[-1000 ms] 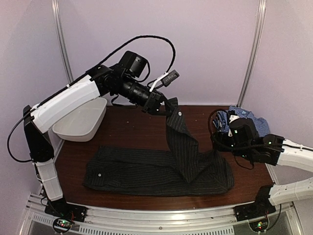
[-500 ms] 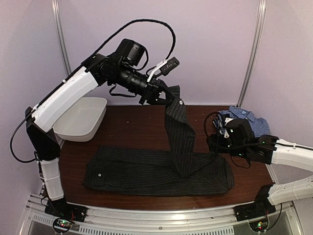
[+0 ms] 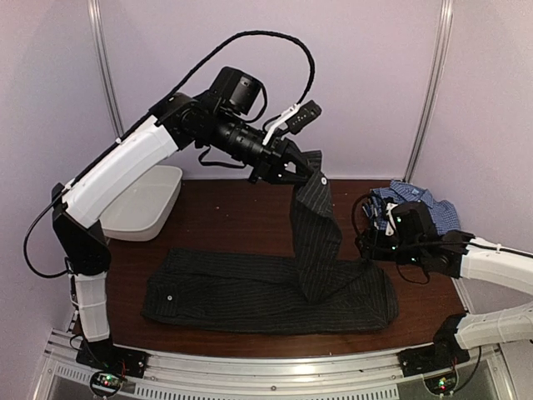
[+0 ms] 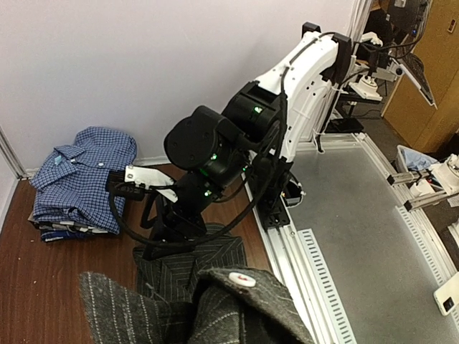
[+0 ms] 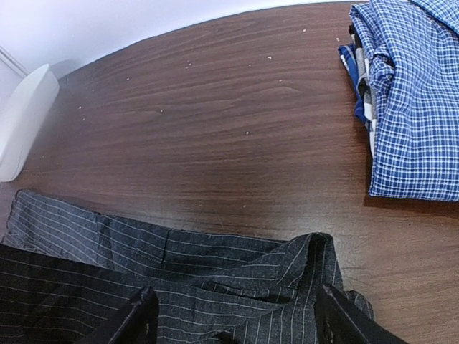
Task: Fold and stack the long sleeve shirts
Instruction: Place the sleeve at the corner of the board.
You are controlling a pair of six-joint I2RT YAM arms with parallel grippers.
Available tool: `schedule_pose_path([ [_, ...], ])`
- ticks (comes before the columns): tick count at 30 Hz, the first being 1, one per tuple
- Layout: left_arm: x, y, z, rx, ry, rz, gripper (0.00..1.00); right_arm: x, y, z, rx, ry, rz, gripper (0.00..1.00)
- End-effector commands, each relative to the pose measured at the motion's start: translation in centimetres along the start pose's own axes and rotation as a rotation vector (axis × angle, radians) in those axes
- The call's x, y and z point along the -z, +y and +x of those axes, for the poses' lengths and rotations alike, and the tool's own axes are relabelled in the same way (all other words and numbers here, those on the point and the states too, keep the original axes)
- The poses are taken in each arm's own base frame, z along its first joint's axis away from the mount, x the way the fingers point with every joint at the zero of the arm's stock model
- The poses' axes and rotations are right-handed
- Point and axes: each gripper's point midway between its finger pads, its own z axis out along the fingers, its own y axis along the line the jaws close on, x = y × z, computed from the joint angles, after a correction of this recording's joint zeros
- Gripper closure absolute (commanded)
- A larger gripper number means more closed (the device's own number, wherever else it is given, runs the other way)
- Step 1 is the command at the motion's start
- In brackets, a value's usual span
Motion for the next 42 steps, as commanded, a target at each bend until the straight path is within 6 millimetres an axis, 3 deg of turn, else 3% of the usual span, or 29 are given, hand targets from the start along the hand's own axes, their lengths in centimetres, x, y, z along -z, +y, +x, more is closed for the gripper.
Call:
schedule_pose_path([
  [1, -1.5, 0.9, 1.6, -0.041, 0.043, -0.013, 1.0, 1.0, 3.0, -2.0, 0.098, -0.024, -0.129, 0.24],
  [6, -2.5, -0.2, 5.0, -0.083, 0.145, 0.038, 1.0, 2.8, 6.7, -2.5, 0.28, 0.012, -0.314, 0.21],
  [13, -3.0, -1.0, 9.9, -0.077, 0.253, 0.075, 1.0, 5.4, 10.3, -3.7, 0.435, -0.052, -0.512, 0.15],
  [16, -2.8, -1.7, 11.4, -0.076, 0.276, 0.083, 1.0, 6.4, 11.9, -4.1, 0.465, -0.074, -0.601, 0.03],
  [22, -1.9, -4.4, 12.6, -0.118, 0.223, 0.139, 1.0, 8.2, 15.4, -2.8, 0.532, -0.097, -0.869, 0.02],
  [29, -1.0, -6.6, 13.4, -0.155, 0.181, 0.18, 1.0, 8.1, 18.3, 0.3, 0.58, 0.009, -1.094, 0.04],
  [34, -1.0, -6.8, 15.7, -0.108, 0.22, 0.158, 1.0, 7.1, 19.6, 1.2, 0.615, 0.072, -1.123, 0.04],
  [38, -1.0, -5.6, 19.4, -0.056, 0.316, 0.055, 1.0, 4.7, 19.0, 0.7, 0.59, 0.068, -1.006, 0.04],
  [42, -1.0, -5.2, 24.6, 0.028, 0.45, -0.004, 1.0, 2.3, 17.9, 1.1, 0.558, 0.11, -0.903, 0.05],
])
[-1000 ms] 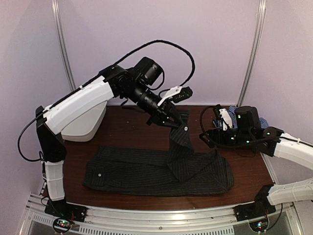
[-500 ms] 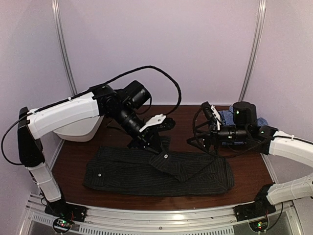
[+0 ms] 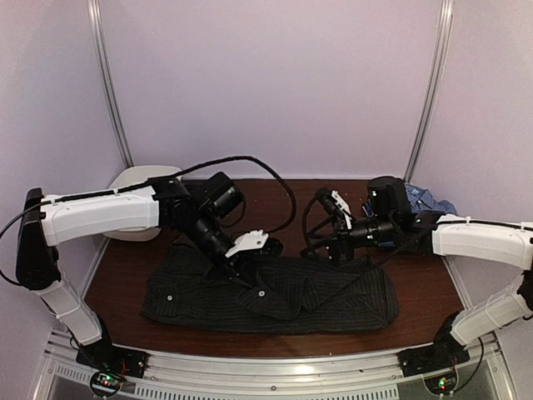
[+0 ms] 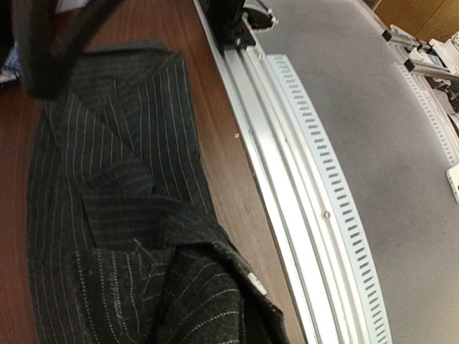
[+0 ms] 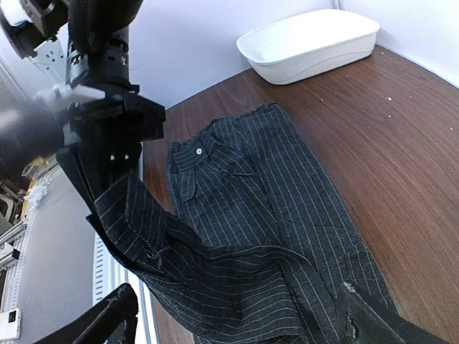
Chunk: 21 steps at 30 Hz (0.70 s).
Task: Fold and stack the long sleeve shirts
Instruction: Place the sleeve at the corner of the board.
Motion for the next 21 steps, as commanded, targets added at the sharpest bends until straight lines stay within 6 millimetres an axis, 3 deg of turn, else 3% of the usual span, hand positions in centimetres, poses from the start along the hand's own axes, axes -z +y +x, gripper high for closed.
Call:
schedule_pose_path([
  [1, -1.1, 1.1, 3.7, 0.06, 0.105, -0.104, 1.0, -0.7, -2.2, 0.0, -0.031, 0.014, 0.099, 0.05],
  [5, -3.5, 0.1, 4.8, 0.037, 0.139, -0.094, 1.0, -1.0, -4.5, 1.3, -0.101, 0.037, 0.174, 0.06],
  [11, -6.5, -0.8, 4.1, -0.045, 0.201, -0.096, 1.0, -0.2, -8.0, 2.8, -0.25, 0.054, 0.254, 0.06],
  [15, -8.7, -2.1, 4.0, -0.111, 0.266, -0.084, 1.0, -0.5, -8.0, 3.6, -0.271, 0.086, 0.218, 0.06],
  [21, -10.9, -3.7, 6.2, -0.157, 0.418, -0.087, 1.0, -1.7, -7.2, 4.5, -0.268, 0.137, 0.146, 0.06],
])
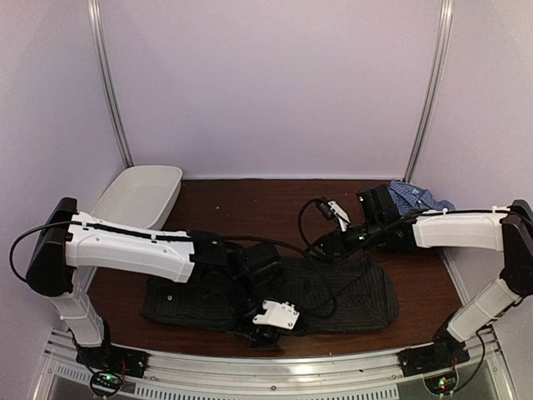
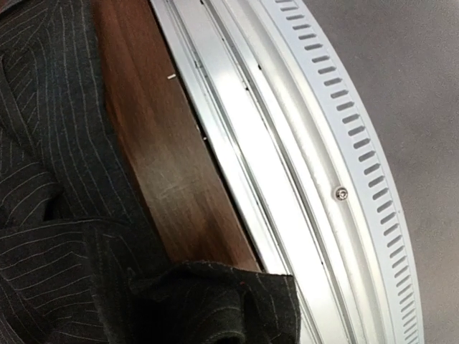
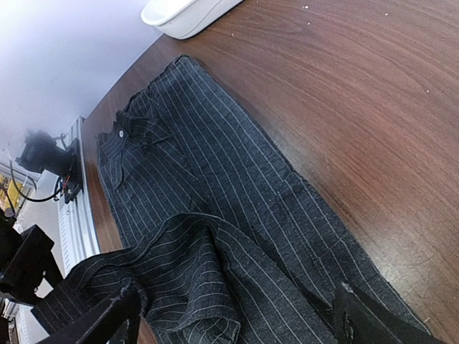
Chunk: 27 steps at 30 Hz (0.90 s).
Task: Fold and stack the long sleeve shirts
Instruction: Place the sleeve at the corner of the board.
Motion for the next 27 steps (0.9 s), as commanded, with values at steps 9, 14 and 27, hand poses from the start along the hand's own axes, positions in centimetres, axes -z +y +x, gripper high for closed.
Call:
schedule_pose_path([
  [9, -1.3, 2.4, 1.1, -0.021, 0.132, -0.162, 1.0, -2.4, 0.7, 0.7, -0.029, 0.061, -0.055, 0.08],
  [14, -2.6, 4.9, -1.8, -0.058, 0.106, -0.179, 1.0, -2.9, -0.6, 1.5, -0.073, 0.077, -0.004, 0.09],
  [27, -1.0, 8.6, -5.3, -0.04, 0.022, -0.32, 0.47, -0.4, -0.6, 1.3, -0.089, 0.077, 0.116, 0.1],
])
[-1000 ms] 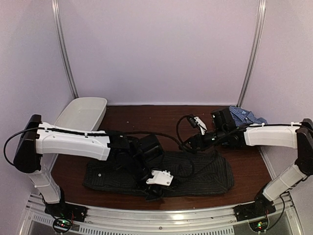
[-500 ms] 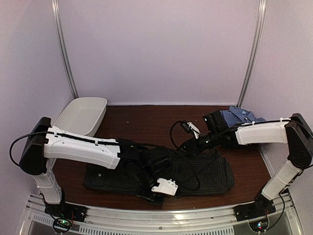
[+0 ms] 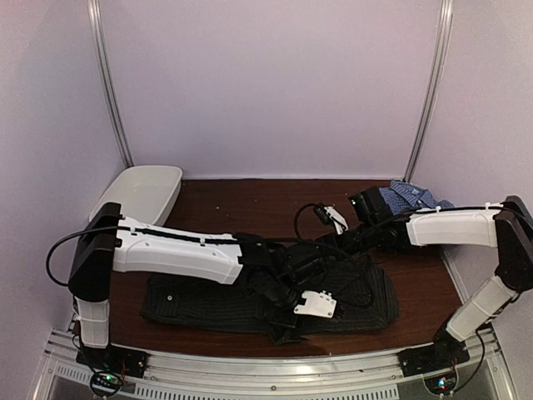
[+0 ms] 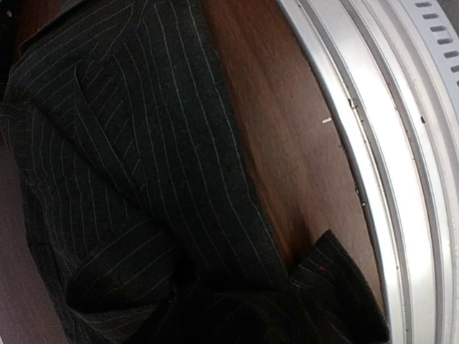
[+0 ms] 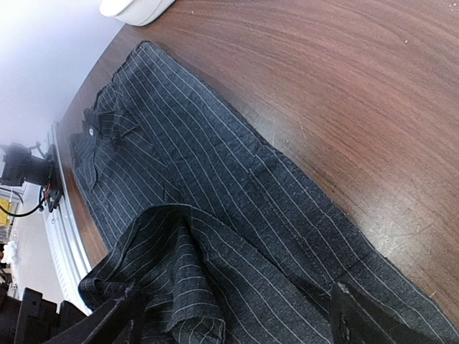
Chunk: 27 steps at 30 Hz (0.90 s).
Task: Fold and stack the long sleeve shirts
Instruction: Place the sleeve at the corner of the board.
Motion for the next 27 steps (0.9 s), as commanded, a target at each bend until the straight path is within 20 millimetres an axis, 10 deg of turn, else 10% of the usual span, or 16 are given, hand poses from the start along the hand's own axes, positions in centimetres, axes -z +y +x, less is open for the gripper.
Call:
schedule_pose_path([
  [1, 3.1, 1.1, -1.1, 0.038, -0.095, -0.073, 0.44, 1.3, 1.0, -0.3, 0.024, -0.018, 0.043, 0.11],
  [7, 7.9, 0.1, -2.2, 0.091, -0.273, -0.098, 0.29, 0.9, 2.5, 0.0, 0.053, -0.008, 0.06, 0.11],
  [9, 9.6, 0.1, -2.0, 0.139, -0.336, -0.104, 0.05, 0.8, 2.4, -0.2, 0.057, -0.009, 0.082, 0.11],
  [14, 12.2, 2.2, 0.6, 0.408, -0.455, -0.082, 0.02, 0.4, 1.7, -0.5, 0.049, -0.012, 0.117, 0.12],
  [27, 6.3, 4.3, 8.3, 1.061, -0.356, -0.134, 0.13, 0.1, 0.7, -0.2, 0.019, -0.02, 0.151, 0.13],
])
